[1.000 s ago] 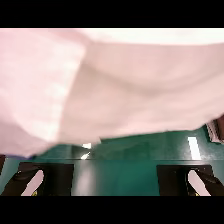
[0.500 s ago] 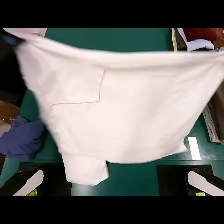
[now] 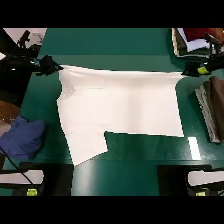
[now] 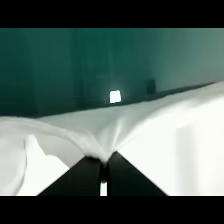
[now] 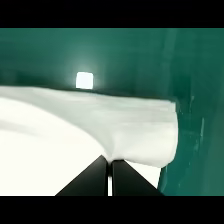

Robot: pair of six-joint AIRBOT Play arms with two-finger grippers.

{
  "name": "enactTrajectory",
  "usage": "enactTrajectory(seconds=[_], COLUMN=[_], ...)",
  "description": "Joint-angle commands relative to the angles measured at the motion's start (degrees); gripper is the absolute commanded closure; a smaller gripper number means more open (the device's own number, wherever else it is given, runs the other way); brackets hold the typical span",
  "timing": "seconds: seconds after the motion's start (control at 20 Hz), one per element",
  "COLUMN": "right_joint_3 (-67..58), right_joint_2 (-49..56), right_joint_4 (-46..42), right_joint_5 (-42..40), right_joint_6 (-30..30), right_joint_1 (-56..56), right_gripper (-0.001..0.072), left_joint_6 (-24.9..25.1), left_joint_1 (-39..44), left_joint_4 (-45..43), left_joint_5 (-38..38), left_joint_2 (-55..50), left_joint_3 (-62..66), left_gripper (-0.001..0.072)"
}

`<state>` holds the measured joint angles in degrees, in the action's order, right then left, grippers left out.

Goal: Fold the shirts.

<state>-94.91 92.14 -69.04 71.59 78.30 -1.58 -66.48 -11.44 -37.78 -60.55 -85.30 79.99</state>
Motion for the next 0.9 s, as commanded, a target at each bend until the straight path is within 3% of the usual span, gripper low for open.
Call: enactTrajectory(seconds=[0.0, 0.15, 0.35, 0.6, 0.85], right_joint_3=[-5.97, -9.46, -7.67, 8.13, 19.98], right_joint_2=[7.39, 9.07, 7.61, 1.62, -1.27], right_joint_4=[0.04, 0.02, -0.11, -0.13, 0.22], right_joint_5=[-5.29, -4.83, 2.21, -2.38, -9.11], right_joint_6=[0.17, 0.2, 0.2, 0.2, 0.22], right_joint_1=[0.17, 0.17, 0.26, 1.49, 3.54], right_gripper=[0.0698, 0.0698, 0.0699, 0.0698, 0.0698], left_joint_6=[5.55, 8.7, 11.43, 9.57, 9.38], left_joint_1=[-0.07, -0.09, -0.09, -0.09, -0.09], left_joint_4=[5.6, 5.53, -0.55, -13.99, -16.41], left_joint_5=[9.01, 9.92, 3.08, -4.98, -4.0], left_joint_2=[-5.38, -5.4, -5.22, -5.29, -5.29], left_joint_3=[0.15, 0.33, 0.33, 0.24, -3.48], left_gripper=[0.0684, 0.0683, 0.0684, 0.0684, 0.0684])
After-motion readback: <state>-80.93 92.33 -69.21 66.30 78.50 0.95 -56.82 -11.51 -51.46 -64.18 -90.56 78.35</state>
